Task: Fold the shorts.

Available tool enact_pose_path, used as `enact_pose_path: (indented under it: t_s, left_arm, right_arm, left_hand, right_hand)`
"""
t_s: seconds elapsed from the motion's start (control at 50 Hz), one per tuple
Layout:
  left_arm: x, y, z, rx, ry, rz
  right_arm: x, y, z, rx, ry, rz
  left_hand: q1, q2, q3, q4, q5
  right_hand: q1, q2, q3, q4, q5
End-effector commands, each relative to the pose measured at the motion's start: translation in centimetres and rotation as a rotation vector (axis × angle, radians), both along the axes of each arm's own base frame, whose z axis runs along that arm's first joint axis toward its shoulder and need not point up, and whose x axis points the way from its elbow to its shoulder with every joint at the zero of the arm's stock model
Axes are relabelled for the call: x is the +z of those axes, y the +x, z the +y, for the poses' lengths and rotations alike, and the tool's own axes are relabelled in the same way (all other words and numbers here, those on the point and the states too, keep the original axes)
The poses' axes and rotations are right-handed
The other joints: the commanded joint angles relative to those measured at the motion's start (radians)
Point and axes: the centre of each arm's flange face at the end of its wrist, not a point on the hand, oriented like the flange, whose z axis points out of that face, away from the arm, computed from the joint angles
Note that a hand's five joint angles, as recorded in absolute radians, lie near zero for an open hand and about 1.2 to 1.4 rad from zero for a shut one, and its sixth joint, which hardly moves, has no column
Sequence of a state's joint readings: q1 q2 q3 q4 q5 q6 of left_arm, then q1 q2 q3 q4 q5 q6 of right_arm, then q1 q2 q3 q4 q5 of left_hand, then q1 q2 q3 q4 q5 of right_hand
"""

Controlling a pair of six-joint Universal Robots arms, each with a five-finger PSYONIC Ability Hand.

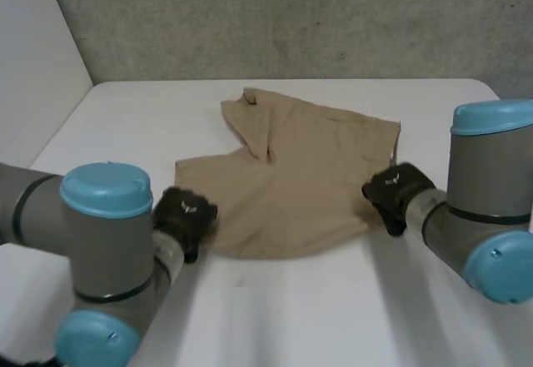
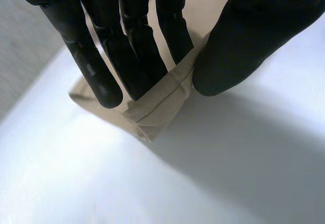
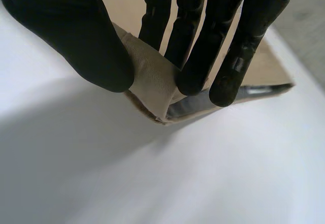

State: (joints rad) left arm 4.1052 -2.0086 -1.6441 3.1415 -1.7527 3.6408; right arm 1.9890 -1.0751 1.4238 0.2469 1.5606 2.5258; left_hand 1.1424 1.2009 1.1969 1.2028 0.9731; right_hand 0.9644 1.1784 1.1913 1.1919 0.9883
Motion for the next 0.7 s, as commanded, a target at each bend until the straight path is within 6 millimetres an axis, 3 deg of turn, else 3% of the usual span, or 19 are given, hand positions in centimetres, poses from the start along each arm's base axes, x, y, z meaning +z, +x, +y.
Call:
enact_pose_path:
  t_s: [0.02,0.16,0.26,0.32,0.34,0.36,0.4,0.48,0.5,0.58,0.7]
  left_arm:
    - [0.3,2.2,4.3,-0.025,0.126,-0.073]
    - [1.3,2.2,7.4,-0.091,0.115,-0.073]
    - [1.9,2.3,8.0,-0.115,0.102,-0.074]
    - [2.3,2.0,7.7,-0.121,0.089,-0.068]
    - [2.7,1.8,7.2,-0.131,0.064,-0.071]
    - [3.0,1.5,6.9,-0.143,0.042,-0.071]
    - [3.8,0.9,5.8,-0.159,-0.021,-0.071]
    - [6.0,0.2,0.8,-0.104,-0.217,-0.017]
    - [6.0,-0.1,-1.4,-0.076,-0.275,0.000]
    - [6.4,-2.1,-6.0,-0.086,-0.417,0.083]
    - [4.6,-5.8,-10.4,-0.305,-0.460,0.180]
  right_arm:
    - [-0.4,-1.7,3.7,0.078,0.078,0.144]
    - [-0.9,-3.0,6.1,0.125,0.109,0.225]
    - [-1.2,-4.0,5.6,0.089,0.121,0.223]
    - [-1.2,-4.3,5.0,0.069,0.108,0.215]
    - [-1.3,-4.2,4.9,0.066,0.100,0.209]
    - [-1.2,-4.2,4.8,0.064,0.090,0.205]
    - [-1.2,-4.2,4.3,0.056,0.054,0.194]
    - [-1.4,-4.0,3.9,0.052,0.020,0.182]
    - [-1.5,-4.0,3.9,0.052,0.017,0.181]
    - [-1.6,-3.9,4.1,0.057,0.012,0.178]
    - [-1.7,-3.6,4.0,0.055,-0.005,0.162]
  left_hand:
    - [0.254,0.195,0.199,0.193,0.249]
    - [0.254,0.195,0.199,0.193,0.249]
    - [0.228,0.170,0.174,0.168,0.223]
    - [-0.533,-0.591,-0.587,-0.593,-0.538]
    - [-0.931,-0.989,-0.985,-0.991,-0.936]
    - [-0.967,-1.025,-1.021,-1.027,-0.972]
    - [-0.961,-1.020,-1.016,-1.022,-0.966]
    - [-0.967,-1.026,-1.022,-1.027,-0.972]
    - [-0.964,-1.023,-1.019,-1.025,-0.969]
    - [-0.941,-0.999,-0.995,-1.001,-0.946]
    - [-0.856,-0.914,-0.910,-0.916,-0.861]
  right_hand:
    - [0.432,0.218,0.205,0.204,0.233]
    - [0.432,0.218,0.205,0.204,0.233]
    - [0.432,0.218,0.205,0.204,0.233]
    - [0.432,0.218,0.205,0.204,0.233]
    - [0.432,0.218,0.205,0.204,0.233]
    - [0.432,0.218,0.205,0.204,0.233]
    - [0.432,0.218,0.205,0.204,0.233]
    - [0.432,0.218,0.205,0.204,0.233]
    - [0.432,0.218,0.205,0.204,0.233]
    - [0.432,0.218,0.205,0.204,0.233]
    - [0.432,0.218,0.205,0.204,0.233]
